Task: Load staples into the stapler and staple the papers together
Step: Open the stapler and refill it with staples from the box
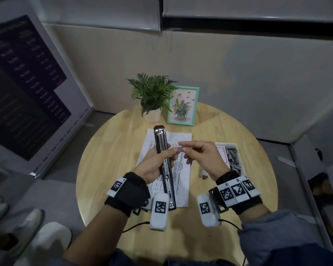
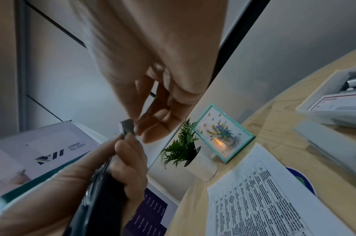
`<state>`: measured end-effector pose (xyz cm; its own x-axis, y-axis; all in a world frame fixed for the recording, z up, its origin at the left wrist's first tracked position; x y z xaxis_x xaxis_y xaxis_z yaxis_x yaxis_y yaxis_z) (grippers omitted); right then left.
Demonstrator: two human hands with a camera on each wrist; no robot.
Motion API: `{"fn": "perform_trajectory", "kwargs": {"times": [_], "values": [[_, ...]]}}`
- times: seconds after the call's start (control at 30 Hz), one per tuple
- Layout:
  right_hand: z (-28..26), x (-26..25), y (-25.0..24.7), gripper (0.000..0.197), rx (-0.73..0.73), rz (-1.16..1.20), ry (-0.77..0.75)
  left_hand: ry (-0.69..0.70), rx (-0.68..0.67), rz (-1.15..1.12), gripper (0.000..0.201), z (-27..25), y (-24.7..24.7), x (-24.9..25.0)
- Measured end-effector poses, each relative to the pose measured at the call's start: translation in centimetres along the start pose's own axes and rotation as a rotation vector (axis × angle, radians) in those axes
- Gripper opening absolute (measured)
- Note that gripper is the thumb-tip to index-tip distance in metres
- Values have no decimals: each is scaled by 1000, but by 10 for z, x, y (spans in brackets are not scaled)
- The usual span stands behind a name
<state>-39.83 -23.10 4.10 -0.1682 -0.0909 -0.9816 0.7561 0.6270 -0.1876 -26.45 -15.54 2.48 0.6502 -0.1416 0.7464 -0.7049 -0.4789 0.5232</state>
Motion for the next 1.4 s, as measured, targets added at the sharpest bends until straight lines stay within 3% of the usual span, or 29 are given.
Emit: {"fn": "perform_trajectory", "kwargs": {"times": [0.07,0.17,0.33,0.43,0.6,0.73,0.87,1.4], "values": [[-2,0,2,19,21,53,41,38,-2,-8,8,-2,1,2],[-5,3,5,5,51,3,79,109,19,-15,14,-7,2,2],[-7,5,7,6,75,5,88,158,26,72,16,-10,4,-2],[-7,-2,2,12,110,-20,49,122,-11,68,16,-11,5,-4],[-2,-28,-4,13,186,-220,-119,-52,-110,-33,24,-12,7,-6],[0,-37,1,11,160,-397,-232,-150,-125,-63,38,-12,10,-11],[-1,-38,4,10,165,-499,-274,-166,-122,-63,41,-13,12,-12],[-3,-34,11,10,152,-422,-259,-146,-129,-11,42,-14,13,-12]]}}
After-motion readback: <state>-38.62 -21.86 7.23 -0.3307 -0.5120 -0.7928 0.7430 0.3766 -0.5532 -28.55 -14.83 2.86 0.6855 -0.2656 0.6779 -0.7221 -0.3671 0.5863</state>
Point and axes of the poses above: each hand's wrist, its own z-axis towards the middle knuckle, its own y-axis out of the palm, x = y × z, the point moved 3 cm from there along z, towards the middle knuckle, and after that the axes turned 14 degrees about -z, right-handed, at the moved point
